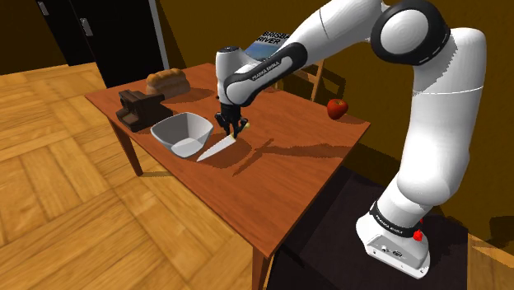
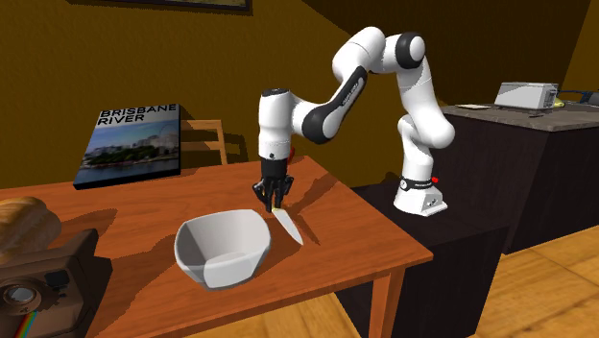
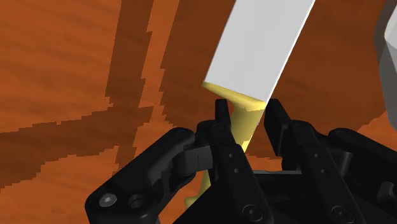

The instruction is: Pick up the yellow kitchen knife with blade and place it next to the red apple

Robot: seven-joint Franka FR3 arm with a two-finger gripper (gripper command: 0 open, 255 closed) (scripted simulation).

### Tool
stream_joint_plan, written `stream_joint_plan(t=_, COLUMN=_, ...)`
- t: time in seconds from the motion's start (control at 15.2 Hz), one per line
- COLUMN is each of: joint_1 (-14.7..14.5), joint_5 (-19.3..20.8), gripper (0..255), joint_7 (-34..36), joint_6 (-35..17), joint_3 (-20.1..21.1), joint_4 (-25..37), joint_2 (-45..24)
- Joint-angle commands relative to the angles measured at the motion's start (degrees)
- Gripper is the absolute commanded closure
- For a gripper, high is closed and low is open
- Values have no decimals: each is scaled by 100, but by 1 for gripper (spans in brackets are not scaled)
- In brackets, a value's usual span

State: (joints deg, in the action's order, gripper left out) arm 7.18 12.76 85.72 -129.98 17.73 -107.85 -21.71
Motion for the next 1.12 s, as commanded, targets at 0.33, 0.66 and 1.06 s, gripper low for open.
stream_joint_plan(t=0.33, joint_1=43, joint_5=-153, gripper=255, joint_7=-117, joint_6=444, joint_3=66, joint_4=170, joint_2=291)
stream_joint_plan(t=0.66, joint_1=63, joint_5=-244, gripper=255, joint_7=-190, joint_6=768, joint_3=100, joint_4=336, joint_2=462)
stream_joint_plan(t=1.06, joint_1=78, joint_5=-336, gripper=255, joint_7=-267, joint_6=1170, joint_3=130, joint_4=580, joint_2=633)
